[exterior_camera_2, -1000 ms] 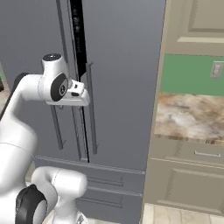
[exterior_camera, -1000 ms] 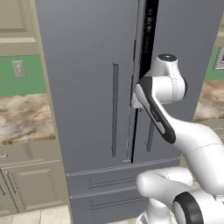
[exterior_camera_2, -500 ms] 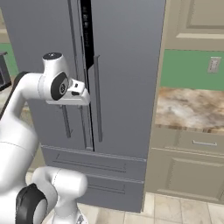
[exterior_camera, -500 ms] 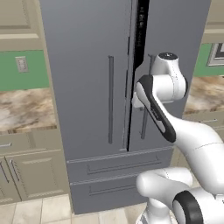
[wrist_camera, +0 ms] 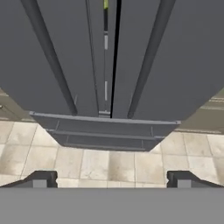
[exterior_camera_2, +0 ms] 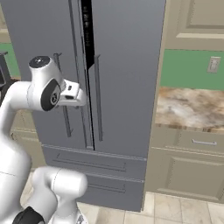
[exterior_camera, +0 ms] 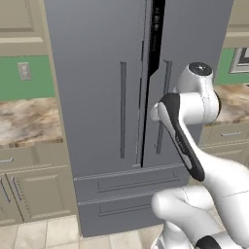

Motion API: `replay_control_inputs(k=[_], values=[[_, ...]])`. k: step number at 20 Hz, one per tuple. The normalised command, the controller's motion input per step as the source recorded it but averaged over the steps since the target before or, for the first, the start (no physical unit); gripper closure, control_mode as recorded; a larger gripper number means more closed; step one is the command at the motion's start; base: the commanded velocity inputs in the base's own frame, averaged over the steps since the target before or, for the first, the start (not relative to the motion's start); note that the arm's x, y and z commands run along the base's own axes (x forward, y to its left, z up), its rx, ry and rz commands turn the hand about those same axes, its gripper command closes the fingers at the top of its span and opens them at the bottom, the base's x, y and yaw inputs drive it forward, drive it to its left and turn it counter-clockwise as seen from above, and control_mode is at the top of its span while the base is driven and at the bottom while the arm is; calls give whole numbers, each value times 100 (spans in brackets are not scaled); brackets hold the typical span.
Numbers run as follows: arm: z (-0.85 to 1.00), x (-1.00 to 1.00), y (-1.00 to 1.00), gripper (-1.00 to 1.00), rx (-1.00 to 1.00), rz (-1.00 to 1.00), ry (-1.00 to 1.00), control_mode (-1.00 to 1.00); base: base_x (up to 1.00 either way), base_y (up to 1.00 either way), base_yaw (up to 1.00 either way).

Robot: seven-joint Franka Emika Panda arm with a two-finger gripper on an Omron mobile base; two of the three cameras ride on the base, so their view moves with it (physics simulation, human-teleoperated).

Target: Take the lemon wedge from the fridge and place it on the plate with fish on the dining counter.

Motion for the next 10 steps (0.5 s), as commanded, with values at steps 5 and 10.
replay_control_inputs(k=[5, 10], values=[[1, 0, -18, -100, 0, 0, -22, -100, 0, 0, 0], [1, 40, -46, -100, 3, 0, -17, -100, 0, 0, 0]])
